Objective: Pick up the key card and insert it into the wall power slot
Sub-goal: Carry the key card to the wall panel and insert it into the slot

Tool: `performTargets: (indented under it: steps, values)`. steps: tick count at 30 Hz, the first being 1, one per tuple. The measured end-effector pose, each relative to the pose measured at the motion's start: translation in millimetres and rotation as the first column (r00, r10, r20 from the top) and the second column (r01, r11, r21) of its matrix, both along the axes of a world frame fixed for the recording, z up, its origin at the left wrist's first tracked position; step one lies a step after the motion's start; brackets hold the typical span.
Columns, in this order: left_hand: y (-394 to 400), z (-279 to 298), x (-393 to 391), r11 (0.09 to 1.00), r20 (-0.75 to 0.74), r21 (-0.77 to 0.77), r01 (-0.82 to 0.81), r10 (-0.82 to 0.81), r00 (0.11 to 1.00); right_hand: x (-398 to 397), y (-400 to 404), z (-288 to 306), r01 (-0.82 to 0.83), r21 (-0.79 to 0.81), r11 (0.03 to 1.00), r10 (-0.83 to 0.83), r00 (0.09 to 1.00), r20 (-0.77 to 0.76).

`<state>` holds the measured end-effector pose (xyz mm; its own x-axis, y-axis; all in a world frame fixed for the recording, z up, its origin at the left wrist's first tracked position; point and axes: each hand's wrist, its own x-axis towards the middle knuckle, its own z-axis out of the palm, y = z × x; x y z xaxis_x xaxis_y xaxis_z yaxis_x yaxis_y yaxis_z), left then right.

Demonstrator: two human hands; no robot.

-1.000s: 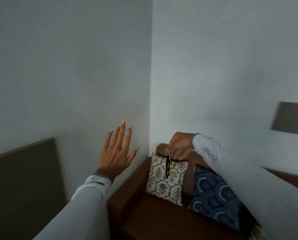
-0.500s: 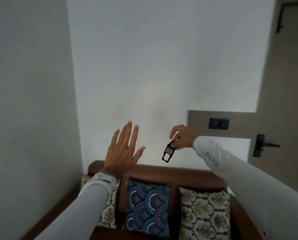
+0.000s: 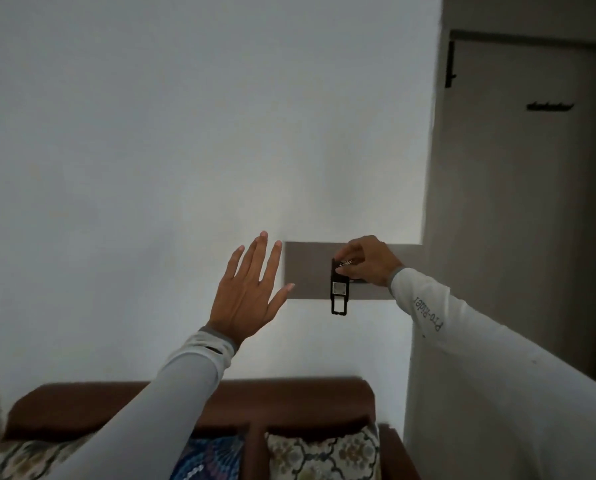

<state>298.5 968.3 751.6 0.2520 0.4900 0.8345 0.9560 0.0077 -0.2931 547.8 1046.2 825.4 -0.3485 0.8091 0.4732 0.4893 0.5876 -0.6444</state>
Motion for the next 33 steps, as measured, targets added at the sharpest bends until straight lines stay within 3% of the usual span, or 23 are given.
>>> performTargets:
  steps: [14, 24, 33]
  values:
    - [233.9, 18.2, 77.8, 0.999, 0.001, -0.017, 0.035, -0.035, 0.999, 82.7, 219.2, 2.1, 0.110, 0.147, 0.983, -0.094, 0.990, -0.107]
    - [342.1, 2.5, 105.5, 0.996, 0.023, 0.048, -0.081, 0.080, 0.997, 91.1, 348.7, 1.0, -0.034, 0.182, 0.983, 0.078, 0.968, -0.239]
    - [416.6, -8.3, 84.5, 0.984, -0.013, 0.062, -0.165, 0.166, 0.986, 59.7, 445.6, -22.7, -0.110, 0.186, 0.976, 0.175, 0.910, -0.375]
